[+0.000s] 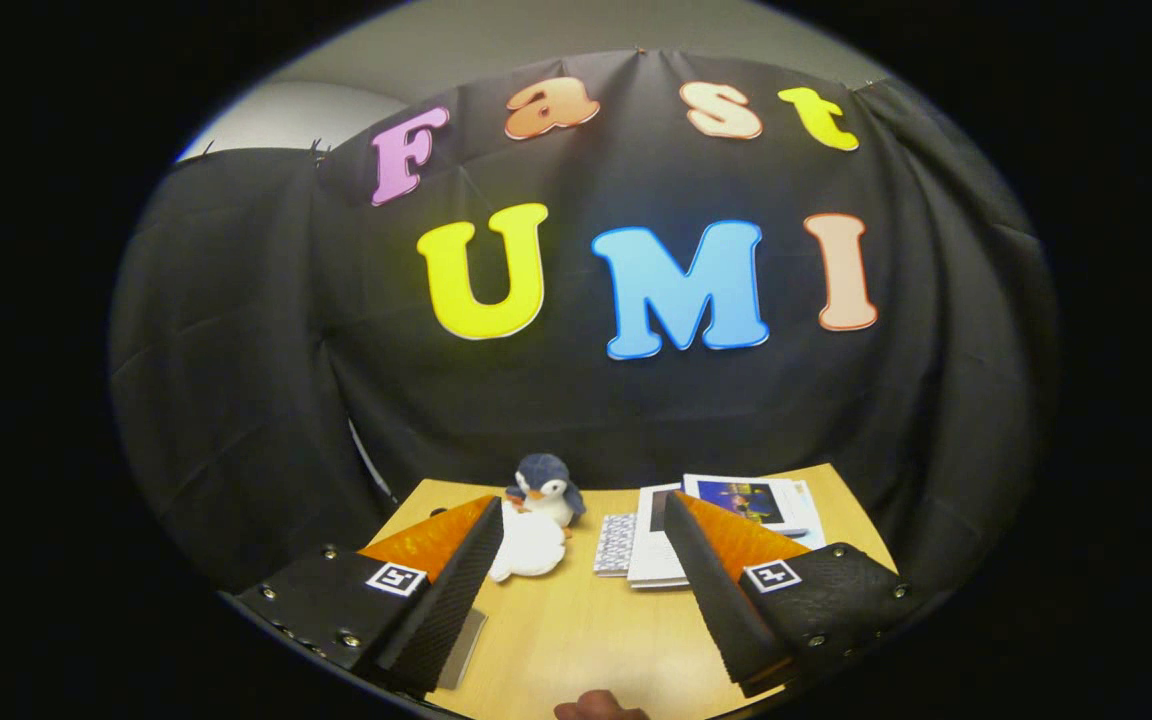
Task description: Open the storage box then place both shoes into the box .Put the left shoe in first, then the right shoe, with the right side of both shoes facing outward in a uniform manner.
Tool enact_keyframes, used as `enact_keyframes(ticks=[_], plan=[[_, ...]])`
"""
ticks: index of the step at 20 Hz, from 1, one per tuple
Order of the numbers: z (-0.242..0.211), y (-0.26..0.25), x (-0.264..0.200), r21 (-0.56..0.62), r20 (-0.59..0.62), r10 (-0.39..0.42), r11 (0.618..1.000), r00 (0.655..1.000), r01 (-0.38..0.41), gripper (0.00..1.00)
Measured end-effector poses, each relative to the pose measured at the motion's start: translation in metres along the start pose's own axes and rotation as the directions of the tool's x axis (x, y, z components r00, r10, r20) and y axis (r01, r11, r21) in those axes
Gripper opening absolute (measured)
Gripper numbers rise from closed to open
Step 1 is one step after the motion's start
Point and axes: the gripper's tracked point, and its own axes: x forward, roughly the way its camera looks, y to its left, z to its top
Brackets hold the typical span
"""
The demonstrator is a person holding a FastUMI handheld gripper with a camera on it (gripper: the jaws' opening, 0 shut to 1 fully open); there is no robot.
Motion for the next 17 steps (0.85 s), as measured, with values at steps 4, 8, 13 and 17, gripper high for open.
enact_keyframes(ticks=[4,8,13,17], plan=[[0.03,-0.015,-0.014,-0.019,0.127,-0.06,0.998,0.99,0.063,1.0],[0.043,-0.025,-0.017,0.006,0.199,-0.083,0.996,0.976,0.084,1.0],[0.053,-0.044,-0.012,0.036,0.236,-0.125,0.992,0.964,0.12,1.0],[0.057,-0.055,-0.008,0.044,0.244,-0.143,0.99,0.959,0.136,1.0]])
